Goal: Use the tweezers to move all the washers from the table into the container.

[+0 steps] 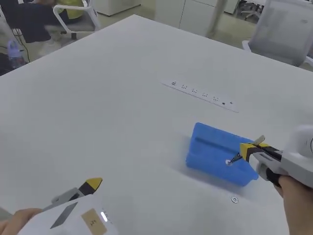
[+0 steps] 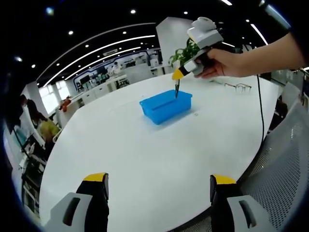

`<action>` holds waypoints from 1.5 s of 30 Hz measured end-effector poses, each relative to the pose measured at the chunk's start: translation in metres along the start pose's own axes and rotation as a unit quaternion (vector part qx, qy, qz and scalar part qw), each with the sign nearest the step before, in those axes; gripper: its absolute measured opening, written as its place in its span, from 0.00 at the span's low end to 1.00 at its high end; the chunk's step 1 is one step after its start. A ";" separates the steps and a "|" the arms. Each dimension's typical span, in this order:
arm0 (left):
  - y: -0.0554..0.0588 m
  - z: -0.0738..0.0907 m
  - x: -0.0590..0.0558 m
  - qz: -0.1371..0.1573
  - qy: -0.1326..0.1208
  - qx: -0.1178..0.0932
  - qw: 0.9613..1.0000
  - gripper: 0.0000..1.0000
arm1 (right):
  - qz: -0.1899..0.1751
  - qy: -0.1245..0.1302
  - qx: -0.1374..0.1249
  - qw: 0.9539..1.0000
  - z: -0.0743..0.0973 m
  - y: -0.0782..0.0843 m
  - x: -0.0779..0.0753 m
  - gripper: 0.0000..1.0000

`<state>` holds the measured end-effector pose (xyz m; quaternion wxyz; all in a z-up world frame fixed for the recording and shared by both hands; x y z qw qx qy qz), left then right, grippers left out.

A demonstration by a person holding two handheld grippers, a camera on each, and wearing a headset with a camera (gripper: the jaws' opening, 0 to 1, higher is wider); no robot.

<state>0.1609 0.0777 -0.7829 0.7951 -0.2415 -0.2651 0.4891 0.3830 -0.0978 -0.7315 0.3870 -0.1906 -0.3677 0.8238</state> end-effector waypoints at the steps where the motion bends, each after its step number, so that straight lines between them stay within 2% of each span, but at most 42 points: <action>1: 0.001 0.000 0.000 -0.001 0.000 0.002 1.000 0.88 | 0.001 0.001 0.001 1.000 -0.002 0.000 -0.001 0.01; 7: 0.001 -0.001 0.000 -0.002 0.000 0.005 1.000 0.88 | 0.007 0.001 0.020 1.000 -0.021 0.009 -0.001 0.01; 11: 0.003 -0.002 -0.001 -0.004 -0.001 0.013 1.000 0.88 | 0.012 0.002 0.027 1.000 -0.028 0.014 0.000 0.01; 20: 0.003 -0.002 0.000 0.002 -0.001 0.011 1.000 0.89 | 0.005 -0.002 0.037 0.999 -0.041 0.022 0.000 0.01; 28: 0.004 -0.003 -0.001 -0.001 0.000 0.016 1.000 0.88 | 0.003 -0.003 0.038 0.999 -0.044 0.026 -0.001 0.01; 31: 0.005 -0.003 -0.001 -0.002 0.001 0.018 1.000 0.88 | 0.014 0.003 0.039 0.999 -0.045 0.030 0.000 0.01; 32: 0.005 -0.004 -0.001 -0.003 0.001 0.019 1.000 0.88 | 0.016 0.005 0.031 0.999 -0.044 0.029 0.000 0.01; 35: 0.006 -0.004 -0.001 -0.002 0.002 0.023 1.000 0.88 | 0.008 0.003 0.030 1.000 -0.044 0.030 -0.001 0.01; 39: 0.005 -0.004 0.000 0.001 0.000 0.021 1.000 0.87 | 0.003 -0.015 0.033 0.999 -0.043 0.030 -0.001 0.01; 42: 0.004 -0.003 0.000 0.000 0.000 0.019 1.000 0.87 | -0.022 -0.034 0.034 0.999 -0.040 0.028 0.000 0.02; 45: 0.002 -0.002 0.001 0.006 -0.003 0.010 1.000 0.87 | -0.014 -0.024 0.023 0.999 -0.033 0.021 -0.002 0.02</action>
Point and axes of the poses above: the centre of the closed fingertips' face, and the gripper's own axes: z roughly backward along the fingers, x roughly to its left, y roughly out of its underside, the point moved 5 cm from there along z, roughly backward along the fingers, and after that the axes turned 11 degrees about x, right-handed, at the moved point
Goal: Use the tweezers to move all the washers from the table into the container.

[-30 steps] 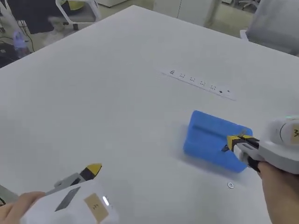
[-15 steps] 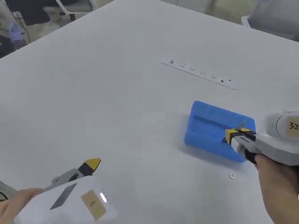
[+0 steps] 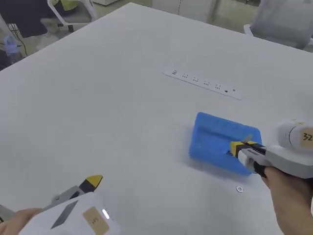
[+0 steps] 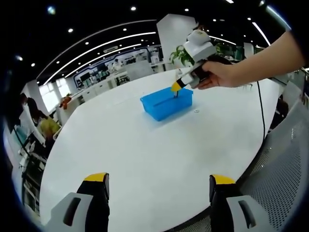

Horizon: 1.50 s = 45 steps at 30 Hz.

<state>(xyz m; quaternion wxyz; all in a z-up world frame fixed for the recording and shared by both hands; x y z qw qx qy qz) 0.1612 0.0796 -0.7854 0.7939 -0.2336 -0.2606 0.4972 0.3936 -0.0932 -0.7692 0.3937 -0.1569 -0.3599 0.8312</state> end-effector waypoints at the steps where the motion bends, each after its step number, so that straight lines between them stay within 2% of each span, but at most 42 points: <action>1: 0.000 0.000 0.000 0.001 -0.001 -0.001 1.000 0.87 | 0.002 0.002 -0.004 1.000 0.004 -0.002 0.000 0.02; 7: -0.003 0.002 0.001 0.004 -0.001 -0.013 1.000 0.86 | 0.002 0.007 -0.020 1.000 0.023 -0.006 0.001 0.02; 16: -0.005 0.005 0.002 0.007 -0.003 -0.024 1.000 0.86 | 0.001 0.011 -0.036 0.999 0.047 -0.003 0.000 0.01; 22: -0.005 0.004 0.002 0.007 -0.003 -0.022 1.000 0.86 | -0.001 0.011 -0.041 0.999 0.058 0.001 -0.001 0.01; 33: -0.005 0.005 0.003 0.004 -0.007 -0.023 1.000 0.86 | -0.011 0.018 -0.018 1.000 0.059 0.025 -0.005 0.02; 38: -0.005 0.005 0.002 0.000 -0.005 -0.023 1.000 0.86 | -0.002 0.023 0.008 1.000 0.052 0.042 -0.005 0.02; 45: -0.006 0.005 0.002 0.002 -0.005 -0.024 1.000 0.86 | -0.003 0.027 0.022 0.999 0.045 0.053 -0.006 0.02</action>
Point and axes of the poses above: the centre of the closed fingertips' face, and the gripper's own axes: z roughly backward along the fingers, x roughly to its left, y roughly out of its underside, the point moved 5 cm from there along z, roughly backward along the fingers, and after that the axes turned 11 degrees about x, right-handed, at the moved point
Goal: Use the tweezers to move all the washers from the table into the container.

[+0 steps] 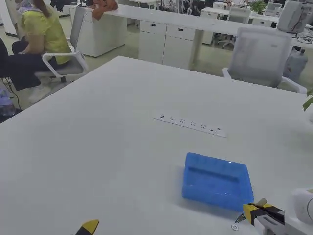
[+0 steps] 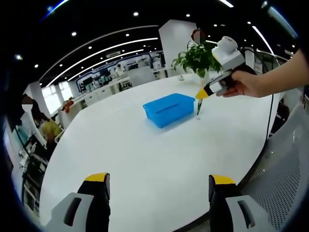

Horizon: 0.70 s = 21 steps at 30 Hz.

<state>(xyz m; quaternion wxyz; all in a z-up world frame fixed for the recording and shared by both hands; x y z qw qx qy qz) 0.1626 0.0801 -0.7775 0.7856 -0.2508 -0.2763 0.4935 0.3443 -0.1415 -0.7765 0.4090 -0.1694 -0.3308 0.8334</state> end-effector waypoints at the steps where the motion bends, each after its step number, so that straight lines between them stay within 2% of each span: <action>1: 0.000 0.000 0.000 0.000 0.000 -0.001 1.000 0.86 | 0.001 0.002 0.001 1.000 0.000 0.000 0.000 0.02; 5: -0.002 0.001 0.000 0.003 0.004 -0.010 1.000 0.86 | 0.000 0.002 0.003 1.000 -0.001 0.001 -0.003 0.02; 10: -0.002 0.001 0.001 0.006 0.005 -0.012 1.000 0.87 | 0.010 0.005 0.014 1.000 -0.007 0.004 -0.004 0.02; 21: 0.001 -0.001 0.000 0.000 0.003 -0.005 1.000 0.86 | 0.022 0.011 0.019 1.000 -0.011 0.003 -0.005 0.02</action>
Point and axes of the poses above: the centre of the closed fingertips' face, and the gripper's own axes: z roughly backward along the fingers, x roughly to its left, y roughly out of its underside, the point moved 5 cm from there along z, roughly backward along the fingers, and after that the axes turned 11 degrees about x, right-handed, at the moved point
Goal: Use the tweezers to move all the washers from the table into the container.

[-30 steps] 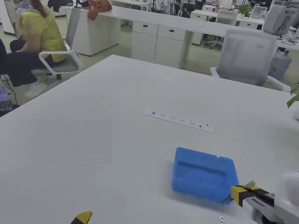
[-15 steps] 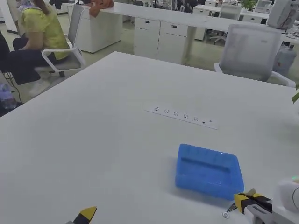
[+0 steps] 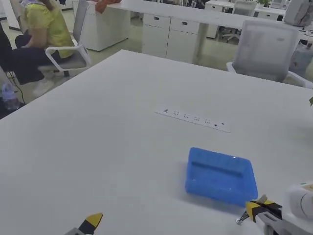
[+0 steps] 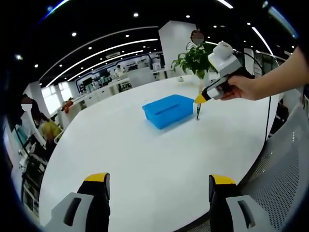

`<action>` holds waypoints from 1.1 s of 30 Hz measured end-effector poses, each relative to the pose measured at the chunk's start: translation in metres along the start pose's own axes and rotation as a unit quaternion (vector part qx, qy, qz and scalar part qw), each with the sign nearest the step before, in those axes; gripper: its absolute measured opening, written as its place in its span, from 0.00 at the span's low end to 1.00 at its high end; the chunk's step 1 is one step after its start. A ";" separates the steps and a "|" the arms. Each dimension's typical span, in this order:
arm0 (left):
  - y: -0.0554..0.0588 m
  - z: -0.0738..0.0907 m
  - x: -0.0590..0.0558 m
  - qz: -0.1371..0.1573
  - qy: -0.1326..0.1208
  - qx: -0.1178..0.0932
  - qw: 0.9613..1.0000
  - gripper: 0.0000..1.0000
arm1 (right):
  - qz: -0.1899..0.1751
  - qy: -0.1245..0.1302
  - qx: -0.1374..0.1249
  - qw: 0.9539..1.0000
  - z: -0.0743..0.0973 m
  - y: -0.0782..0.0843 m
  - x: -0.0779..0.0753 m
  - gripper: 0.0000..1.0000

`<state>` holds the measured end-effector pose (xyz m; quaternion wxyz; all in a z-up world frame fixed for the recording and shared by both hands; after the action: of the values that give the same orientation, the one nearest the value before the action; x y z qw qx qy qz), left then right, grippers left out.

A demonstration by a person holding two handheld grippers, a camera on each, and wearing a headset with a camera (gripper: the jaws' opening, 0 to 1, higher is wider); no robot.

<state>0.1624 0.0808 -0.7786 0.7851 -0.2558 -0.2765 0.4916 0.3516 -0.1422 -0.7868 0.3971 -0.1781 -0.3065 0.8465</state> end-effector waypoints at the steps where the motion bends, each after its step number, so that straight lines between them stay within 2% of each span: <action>1: 0.000 0.000 0.000 0.000 0.000 0.000 1.000 0.86 | 0.000 -0.001 0.000 1.000 0.000 0.000 0.000 0.02; 13: 0.001 -0.001 0.000 -0.003 -0.004 0.004 1.000 0.85 | 0.007 0.008 -0.009 1.000 -0.002 0.000 0.000 0.02; 22: 0.000 0.000 0.001 -0.001 -0.005 0.000 1.000 0.84 | -0.004 -0.003 0.002 1.000 0.000 0.000 0.000 0.00; 26: 0.000 0.001 0.002 0.001 -0.006 -0.002 1.000 0.84 | -0.003 -0.006 0.003 1.000 0.006 0.001 0.003 0.00; 33: -0.001 0.002 0.002 0.002 -0.009 -0.006 1.000 0.84 | -0.009 -0.011 -0.013 1.000 0.022 -0.006 0.008 0.00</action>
<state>0.1629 0.0826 -0.7763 0.7803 -0.2568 -0.2859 0.4935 0.3381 -0.1412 -0.7672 0.3992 -0.1710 -0.3239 0.8405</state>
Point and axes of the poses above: the centre of the closed fingertips' face, and the gripper's own axes: z roughly backward along the fingers, x roughly to its left, y roughly out of its underside, the point moved 5 cm from there along z, roughly backward along the fingers, and after that the axes turned 11 degrees about x, right-handed, at the moved point
